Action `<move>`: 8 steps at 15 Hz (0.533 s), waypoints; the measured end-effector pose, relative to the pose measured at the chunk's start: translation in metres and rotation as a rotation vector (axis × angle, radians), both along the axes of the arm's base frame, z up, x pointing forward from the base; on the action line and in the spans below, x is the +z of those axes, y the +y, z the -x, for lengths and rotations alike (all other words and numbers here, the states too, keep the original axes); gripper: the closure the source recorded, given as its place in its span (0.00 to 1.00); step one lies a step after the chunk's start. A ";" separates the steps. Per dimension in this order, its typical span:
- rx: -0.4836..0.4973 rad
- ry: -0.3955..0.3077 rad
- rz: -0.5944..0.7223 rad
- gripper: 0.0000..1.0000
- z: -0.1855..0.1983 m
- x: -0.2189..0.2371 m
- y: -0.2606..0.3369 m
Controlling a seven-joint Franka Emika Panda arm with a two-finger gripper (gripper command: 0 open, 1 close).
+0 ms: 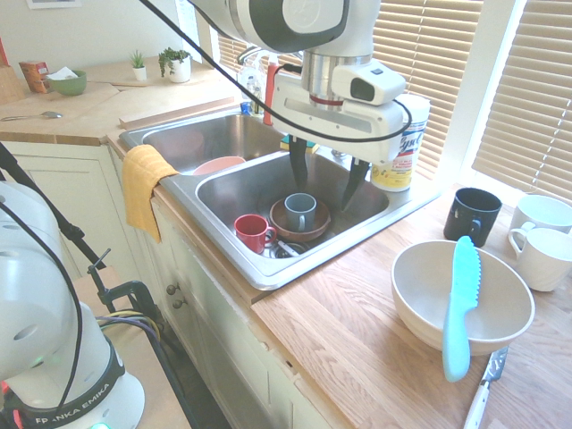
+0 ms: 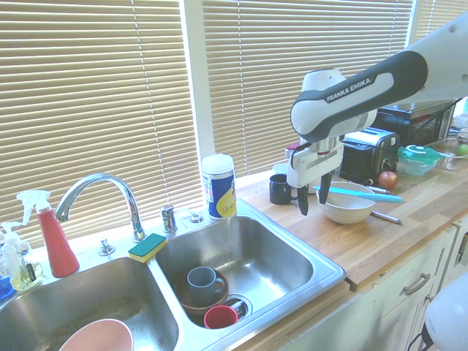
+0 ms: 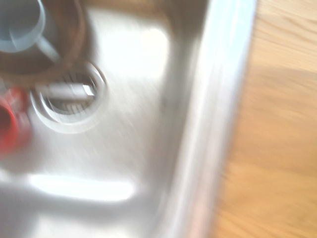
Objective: Put the knife into the sink
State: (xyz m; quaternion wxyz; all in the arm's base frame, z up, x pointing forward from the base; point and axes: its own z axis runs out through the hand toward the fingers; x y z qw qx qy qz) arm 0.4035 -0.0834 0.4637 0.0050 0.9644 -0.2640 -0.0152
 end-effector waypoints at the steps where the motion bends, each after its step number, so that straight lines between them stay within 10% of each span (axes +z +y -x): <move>1: 0.051 0.033 -0.012 0.00 0.007 0.001 -0.021; 8: 0.114 0.002 0.030 0.00 0.021 -0.006 -0.155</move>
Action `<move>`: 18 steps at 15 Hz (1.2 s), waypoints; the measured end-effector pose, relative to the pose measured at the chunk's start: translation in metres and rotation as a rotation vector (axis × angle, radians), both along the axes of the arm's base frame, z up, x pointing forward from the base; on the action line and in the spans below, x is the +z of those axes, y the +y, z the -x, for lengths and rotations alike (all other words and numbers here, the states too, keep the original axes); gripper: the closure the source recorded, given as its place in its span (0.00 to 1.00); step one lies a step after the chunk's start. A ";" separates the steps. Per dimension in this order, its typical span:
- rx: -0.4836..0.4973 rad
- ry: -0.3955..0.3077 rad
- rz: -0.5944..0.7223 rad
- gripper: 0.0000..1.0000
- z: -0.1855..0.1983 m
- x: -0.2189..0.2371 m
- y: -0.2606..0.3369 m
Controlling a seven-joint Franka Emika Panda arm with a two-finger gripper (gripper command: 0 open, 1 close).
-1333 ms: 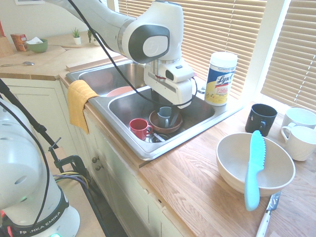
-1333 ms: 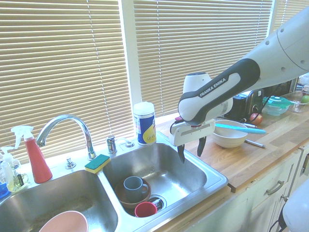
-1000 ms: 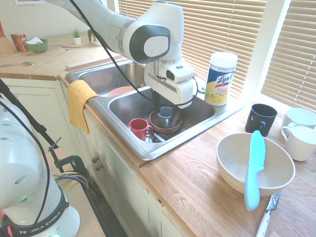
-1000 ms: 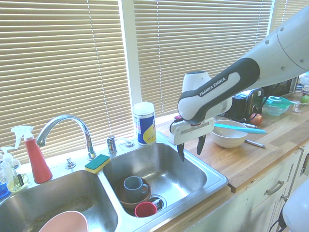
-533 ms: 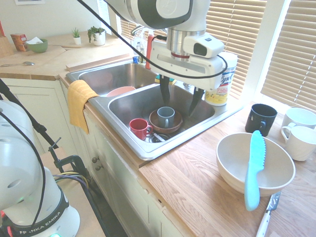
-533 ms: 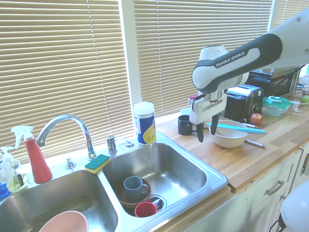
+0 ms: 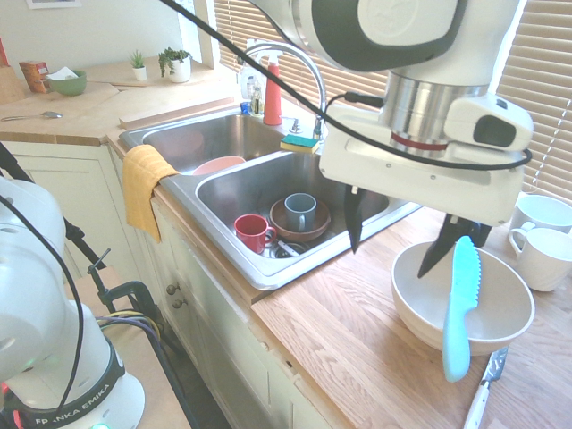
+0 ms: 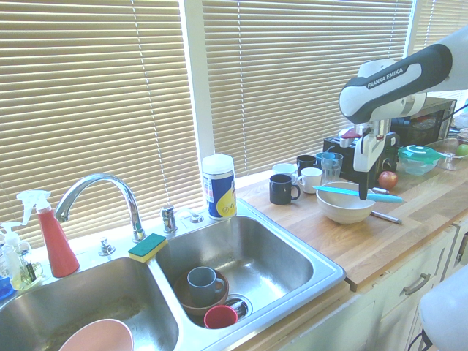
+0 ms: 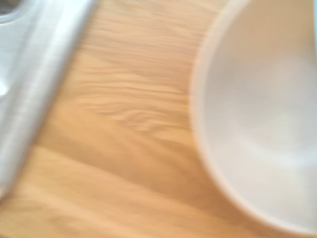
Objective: Put the knife into the sink
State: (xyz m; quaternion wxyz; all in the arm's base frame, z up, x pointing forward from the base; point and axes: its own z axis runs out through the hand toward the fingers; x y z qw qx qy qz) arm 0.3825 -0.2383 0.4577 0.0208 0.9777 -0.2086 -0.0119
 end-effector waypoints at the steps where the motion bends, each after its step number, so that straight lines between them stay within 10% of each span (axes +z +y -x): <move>1: -0.011 -0.002 0.007 0.00 -0.006 -0.010 -0.010; 7: -0.058 0.016 0.033 0.00 -0.031 -0.041 -0.047; 8: -0.062 0.020 0.030 1.00 -0.031 -0.044 -0.048; 18: -0.136 -0.010 0.011 1.00 -0.049 -0.065 -0.041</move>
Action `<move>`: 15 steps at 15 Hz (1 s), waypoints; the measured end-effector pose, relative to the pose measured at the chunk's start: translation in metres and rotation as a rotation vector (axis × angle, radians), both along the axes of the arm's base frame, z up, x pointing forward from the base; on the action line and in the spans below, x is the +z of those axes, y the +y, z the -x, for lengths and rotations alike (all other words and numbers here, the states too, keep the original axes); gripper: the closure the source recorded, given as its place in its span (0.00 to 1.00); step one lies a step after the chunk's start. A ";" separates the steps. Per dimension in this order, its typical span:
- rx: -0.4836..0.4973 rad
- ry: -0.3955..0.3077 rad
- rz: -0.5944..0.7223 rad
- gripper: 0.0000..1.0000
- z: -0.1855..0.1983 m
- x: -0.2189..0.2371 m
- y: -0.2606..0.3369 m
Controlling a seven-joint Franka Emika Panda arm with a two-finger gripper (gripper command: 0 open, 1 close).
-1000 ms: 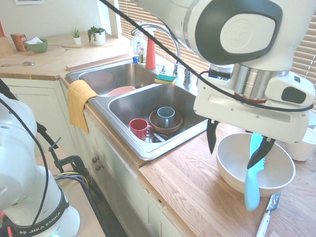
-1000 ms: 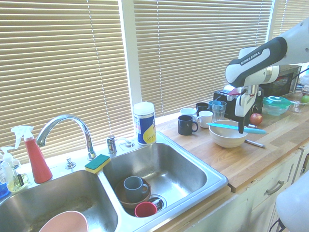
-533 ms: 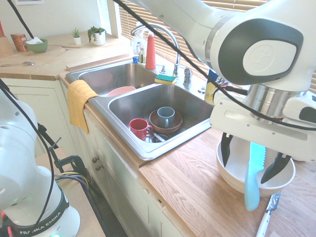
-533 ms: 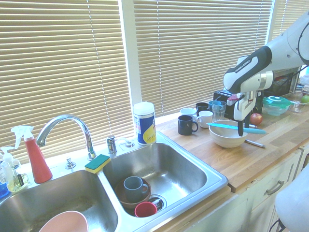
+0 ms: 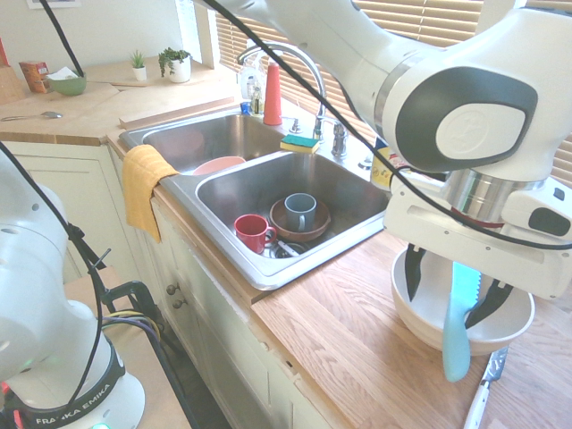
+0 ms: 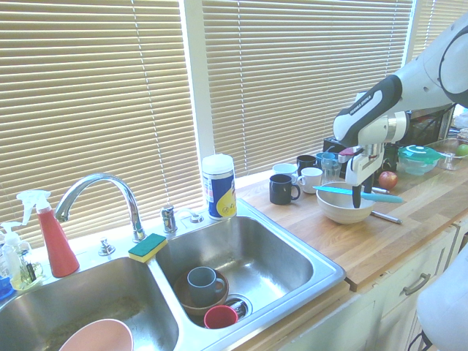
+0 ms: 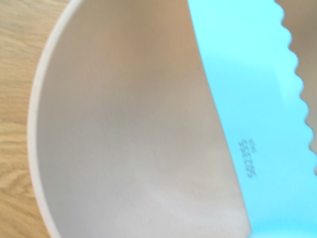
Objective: Put the knife into the sink
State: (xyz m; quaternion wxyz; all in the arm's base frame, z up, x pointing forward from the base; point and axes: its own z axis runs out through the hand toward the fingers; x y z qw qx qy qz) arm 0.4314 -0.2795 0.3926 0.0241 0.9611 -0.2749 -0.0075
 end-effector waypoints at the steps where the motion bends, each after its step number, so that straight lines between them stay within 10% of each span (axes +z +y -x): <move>1: 0.001 -0.001 0.001 1.00 -0.001 0.000 0.001; 15: -0.009 0.005 0.002 1.00 -0.003 -0.007 0.001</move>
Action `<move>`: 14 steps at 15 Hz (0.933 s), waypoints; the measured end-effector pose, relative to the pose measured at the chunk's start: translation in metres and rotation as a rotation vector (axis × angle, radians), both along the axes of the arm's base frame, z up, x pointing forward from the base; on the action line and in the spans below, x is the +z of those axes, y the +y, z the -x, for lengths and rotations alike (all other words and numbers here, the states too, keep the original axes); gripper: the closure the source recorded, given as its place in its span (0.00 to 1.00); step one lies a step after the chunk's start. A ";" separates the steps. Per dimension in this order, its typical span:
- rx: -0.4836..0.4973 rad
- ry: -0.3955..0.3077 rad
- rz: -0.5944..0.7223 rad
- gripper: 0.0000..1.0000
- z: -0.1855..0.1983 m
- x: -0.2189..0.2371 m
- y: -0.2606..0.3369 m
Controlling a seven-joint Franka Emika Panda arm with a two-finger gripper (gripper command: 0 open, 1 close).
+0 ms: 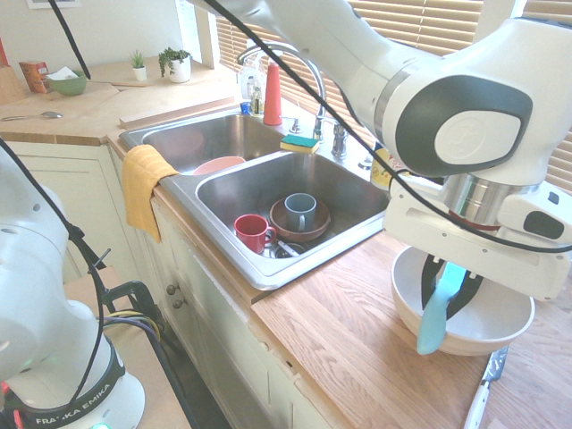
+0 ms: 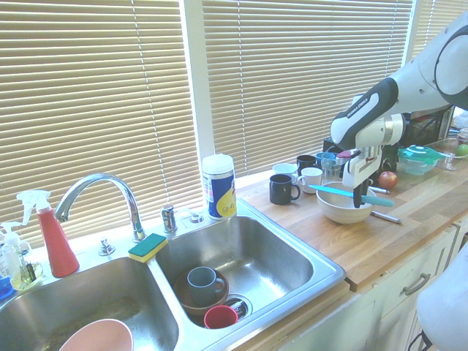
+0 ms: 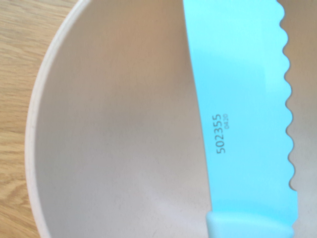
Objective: Put the knife into the sink
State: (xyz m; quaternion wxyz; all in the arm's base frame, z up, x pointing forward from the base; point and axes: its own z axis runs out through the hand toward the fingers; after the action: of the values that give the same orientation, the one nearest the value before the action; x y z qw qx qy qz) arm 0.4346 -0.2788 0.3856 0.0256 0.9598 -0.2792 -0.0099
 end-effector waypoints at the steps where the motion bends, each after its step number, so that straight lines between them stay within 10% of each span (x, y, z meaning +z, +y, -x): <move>1: -0.002 -0.004 0.000 1.00 0.000 0.002 0.000; 14: 0.013 -0.154 0.016 1.00 0.011 0.114 0.031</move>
State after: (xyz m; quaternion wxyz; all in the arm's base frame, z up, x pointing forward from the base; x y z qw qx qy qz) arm 0.4239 -0.2475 0.4995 0.0118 0.9593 -0.2743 0.0663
